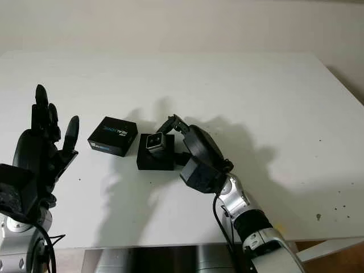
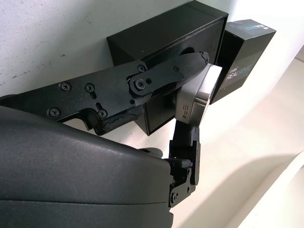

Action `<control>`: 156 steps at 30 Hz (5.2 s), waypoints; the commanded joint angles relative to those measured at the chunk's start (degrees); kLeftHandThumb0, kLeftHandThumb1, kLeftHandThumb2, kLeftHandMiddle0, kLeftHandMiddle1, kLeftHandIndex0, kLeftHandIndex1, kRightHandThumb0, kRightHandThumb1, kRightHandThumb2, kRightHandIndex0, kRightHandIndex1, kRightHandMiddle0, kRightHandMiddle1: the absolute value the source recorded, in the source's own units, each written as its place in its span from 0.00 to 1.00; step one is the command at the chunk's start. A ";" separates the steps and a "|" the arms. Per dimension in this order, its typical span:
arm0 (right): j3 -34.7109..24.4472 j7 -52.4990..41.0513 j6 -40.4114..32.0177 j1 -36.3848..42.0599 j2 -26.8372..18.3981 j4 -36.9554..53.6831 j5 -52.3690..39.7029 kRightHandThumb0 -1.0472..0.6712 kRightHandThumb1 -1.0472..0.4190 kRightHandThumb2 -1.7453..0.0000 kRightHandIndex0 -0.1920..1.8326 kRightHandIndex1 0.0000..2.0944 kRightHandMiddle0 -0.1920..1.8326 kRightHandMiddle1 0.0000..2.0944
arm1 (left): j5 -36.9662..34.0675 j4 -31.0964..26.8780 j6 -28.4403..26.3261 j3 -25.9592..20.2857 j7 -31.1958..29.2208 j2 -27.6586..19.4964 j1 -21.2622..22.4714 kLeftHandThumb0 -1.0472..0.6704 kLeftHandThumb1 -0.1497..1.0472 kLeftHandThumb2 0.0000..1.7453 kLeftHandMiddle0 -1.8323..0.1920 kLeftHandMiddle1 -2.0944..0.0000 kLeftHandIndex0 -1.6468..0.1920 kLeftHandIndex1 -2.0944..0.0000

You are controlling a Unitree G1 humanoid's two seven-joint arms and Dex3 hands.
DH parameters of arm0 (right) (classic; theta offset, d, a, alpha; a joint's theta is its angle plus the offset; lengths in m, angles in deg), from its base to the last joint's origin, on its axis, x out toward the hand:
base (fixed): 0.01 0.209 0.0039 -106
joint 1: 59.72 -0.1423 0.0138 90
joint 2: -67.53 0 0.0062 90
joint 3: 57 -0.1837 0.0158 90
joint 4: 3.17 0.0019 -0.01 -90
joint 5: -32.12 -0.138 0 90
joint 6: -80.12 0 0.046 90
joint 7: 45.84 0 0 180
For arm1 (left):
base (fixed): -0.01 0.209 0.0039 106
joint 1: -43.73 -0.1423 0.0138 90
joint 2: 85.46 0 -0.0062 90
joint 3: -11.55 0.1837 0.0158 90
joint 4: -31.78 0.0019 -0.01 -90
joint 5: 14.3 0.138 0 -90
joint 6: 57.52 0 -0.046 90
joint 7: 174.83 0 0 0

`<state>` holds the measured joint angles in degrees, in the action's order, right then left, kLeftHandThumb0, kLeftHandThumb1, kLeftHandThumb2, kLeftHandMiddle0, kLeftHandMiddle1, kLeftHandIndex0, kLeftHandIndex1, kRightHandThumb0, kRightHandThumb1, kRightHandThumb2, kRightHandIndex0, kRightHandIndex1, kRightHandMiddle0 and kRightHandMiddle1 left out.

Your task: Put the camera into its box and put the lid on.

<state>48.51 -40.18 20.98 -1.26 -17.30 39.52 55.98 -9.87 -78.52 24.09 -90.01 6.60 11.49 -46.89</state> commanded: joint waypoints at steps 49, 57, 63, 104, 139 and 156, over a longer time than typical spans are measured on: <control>1.89 -1.21 -6.60 4.17 0.13 5.08 2.09 0.24 0.07 0.97 0.11 0.01 0.15 0.13 | -0.37 -1.50 0.50 -0.22 -0.07 -0.23 -2.09 0.27 1.00 0.28 0.98 0.97 1.00 1.00; 1.16 0.05 -6.75 4.58 1.03 5.67 0.83 0.24 0.09 0.97 0.09 0.02 0.13 0.08 | -0.55 -1.55 -0.27 -0.20 -0.36 -0.31 -1.77 0.27 1.00 0.28 0.98 0.97 1.00 1.00; 0.66 -0.19 -7.07 4.60 0.66 6.29 0.07 0.24 0.09 0.97 0.08 0.02 0.13 0.06 | -0.43 -1.41 -0.08 -0.15 -0.52 -0.47 -1.72 0.27 1.00 0.28 0.98 0.97 1.00 1.00; 1.65 -7.26 -7.33 11.07 -13.61 36.73 13.24 0.14 0.00 0.81 0.01 0.02 0.03 0.02 | -0.59 -0.78 0.86 0.24 -0.62 -0.77 -1.35 0.28 1.00 0.29 0.99 0.97 1.00 1.00; 12.07 -11.49 -10.50 3.05 -16.10 28.14 26.78 0.08 0.00 0.64 0.04 0.03 0.06 0.03 | -1.27 -2.49 0.47 0.27 -0.73 0.22 -3.12 0.28 1.00 0.29 0.99 0.97 1.00 1.00; 9.90 -12.34 -12.85 7.56 -19.59 29.02 24.95 0.08 0.00 0.64 0.04 0.03 0.06 0.02 | -1.50 -3.54 -0.32 0.48 -0.89 0.19 -3.63 0.28 1.00 0.29 1.00 0.98 1.00 1.00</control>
<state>58.36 -51.78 8.96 4.33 -35.45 69.69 81.08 -11.38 -81.00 23.98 -89.74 5.64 11.63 -50.65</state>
